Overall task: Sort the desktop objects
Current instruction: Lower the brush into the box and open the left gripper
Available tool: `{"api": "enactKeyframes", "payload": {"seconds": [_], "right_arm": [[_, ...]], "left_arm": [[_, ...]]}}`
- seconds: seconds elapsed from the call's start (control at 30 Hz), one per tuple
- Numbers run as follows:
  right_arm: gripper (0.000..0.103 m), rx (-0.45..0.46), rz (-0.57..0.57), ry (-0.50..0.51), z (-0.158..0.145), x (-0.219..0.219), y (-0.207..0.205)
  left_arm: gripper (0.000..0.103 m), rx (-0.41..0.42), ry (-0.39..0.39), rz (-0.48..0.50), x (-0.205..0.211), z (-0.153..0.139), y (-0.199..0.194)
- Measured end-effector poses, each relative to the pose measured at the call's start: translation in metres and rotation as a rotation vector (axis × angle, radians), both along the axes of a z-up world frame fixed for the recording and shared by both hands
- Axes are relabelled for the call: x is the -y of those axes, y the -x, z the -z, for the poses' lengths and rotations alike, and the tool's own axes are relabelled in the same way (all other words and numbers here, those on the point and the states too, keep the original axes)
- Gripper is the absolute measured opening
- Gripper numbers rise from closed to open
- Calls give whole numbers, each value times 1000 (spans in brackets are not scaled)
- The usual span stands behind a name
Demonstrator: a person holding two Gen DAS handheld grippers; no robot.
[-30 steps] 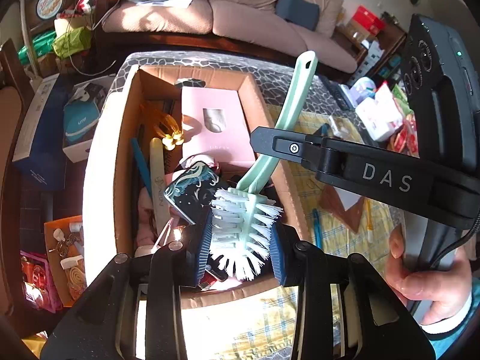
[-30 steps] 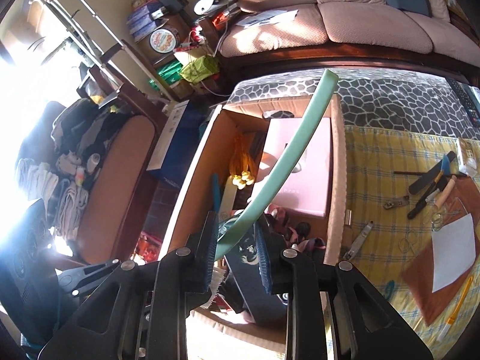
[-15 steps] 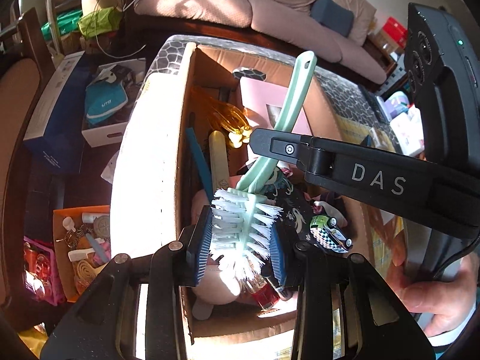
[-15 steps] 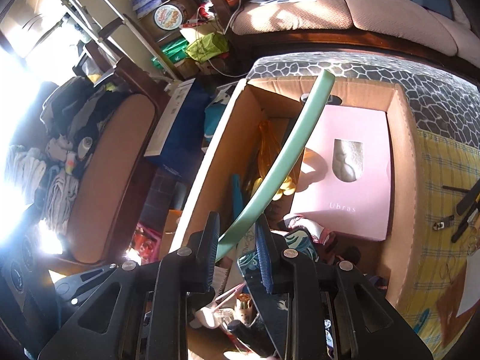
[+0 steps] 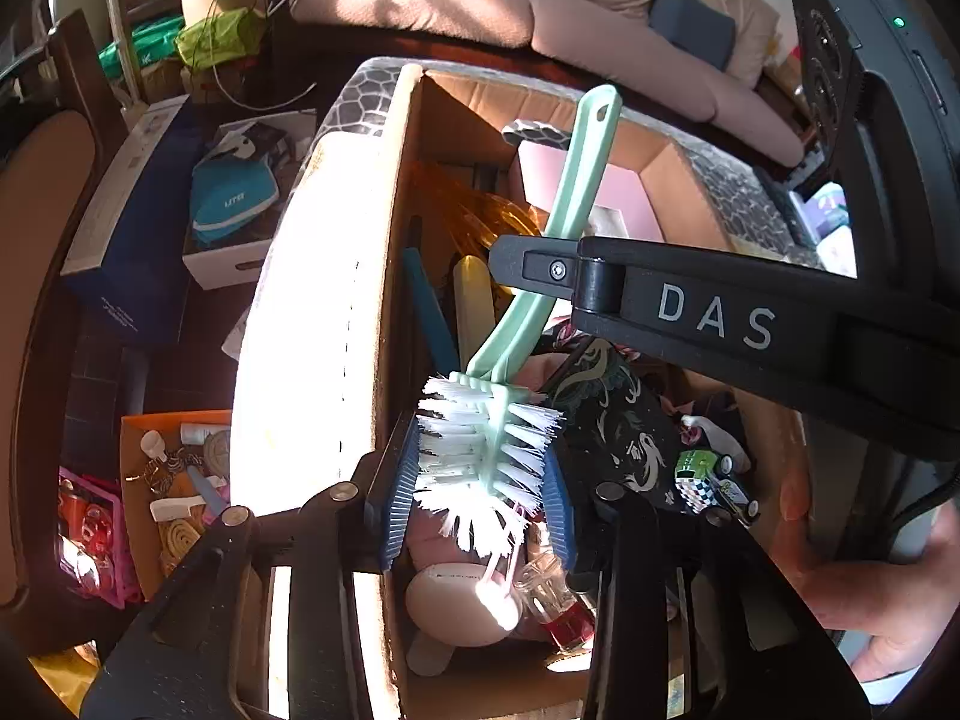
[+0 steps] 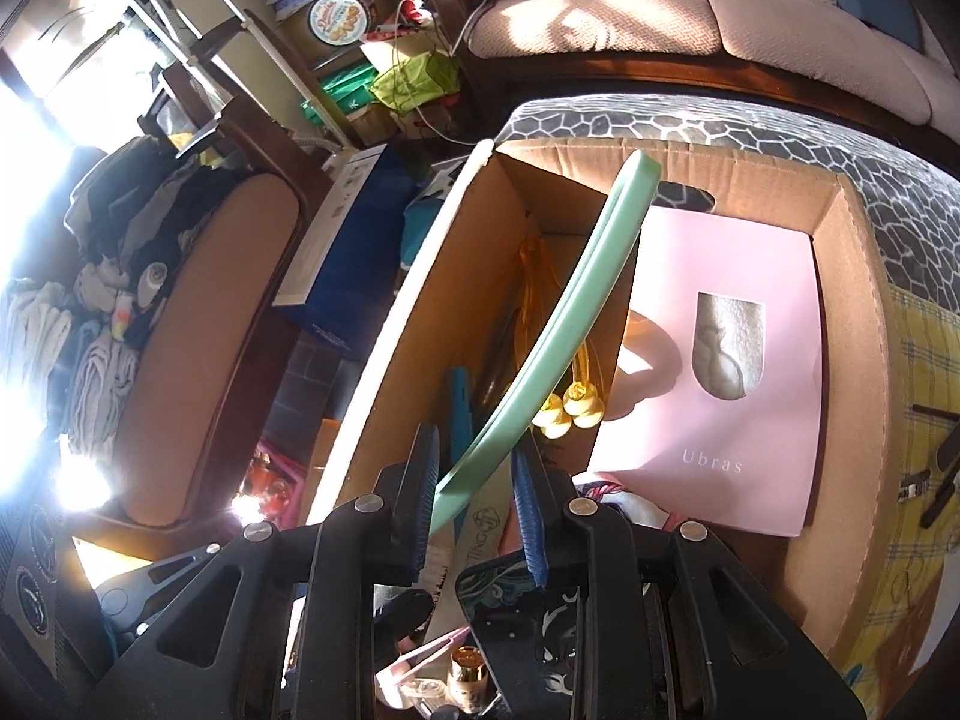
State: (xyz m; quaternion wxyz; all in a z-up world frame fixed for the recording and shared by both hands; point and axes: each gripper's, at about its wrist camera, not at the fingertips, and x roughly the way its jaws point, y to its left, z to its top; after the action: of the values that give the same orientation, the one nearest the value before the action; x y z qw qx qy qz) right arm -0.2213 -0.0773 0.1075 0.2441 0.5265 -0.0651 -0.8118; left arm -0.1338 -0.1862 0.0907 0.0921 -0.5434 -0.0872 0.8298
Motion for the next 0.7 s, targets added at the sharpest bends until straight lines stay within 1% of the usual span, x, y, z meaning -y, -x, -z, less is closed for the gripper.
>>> {"api": "enactKeyframes", "payload": {"seconds": [0.07,0.17,0.23,0.3,0.33,0.37,0.4,0.5,0.57,0.7], "right_arm": [[27,1,2,3,0,0,3],[28,12,10,18,0,2,6],[31,13,13,23,-1,2,6],[31,4,17,26,-5,1,6],[32,-2,18,31,-8,-1,5],[34,-6,18,31,-11,-2,5],[34,-9,20,27,-13,-3,4],[36,-20,27,26,-21,-9,0],[41,-25,35,10,-25,-15,-4],[43,-31,55,-8,-31,-30,-10]], "left_arm": [[36,-3,1,-1,-1,-1,-1],[41,-6,1,-3,-2,-4,-2],[42,-10,7,-3,-2,-7,-2],[42,-17,11,-3,-2,-10,-4],[44,-21,13,-5,-2,-13,-4],[48,-25,12,-7,-1,-15,-5],[49,-30,11,-9,-1,-17,-6],[49,-34,18,-5,-2,-23,-10],[50,-34,22,-5,-3,-26,-12],[51,-35,30,-6,-7,-30,-18]]}}
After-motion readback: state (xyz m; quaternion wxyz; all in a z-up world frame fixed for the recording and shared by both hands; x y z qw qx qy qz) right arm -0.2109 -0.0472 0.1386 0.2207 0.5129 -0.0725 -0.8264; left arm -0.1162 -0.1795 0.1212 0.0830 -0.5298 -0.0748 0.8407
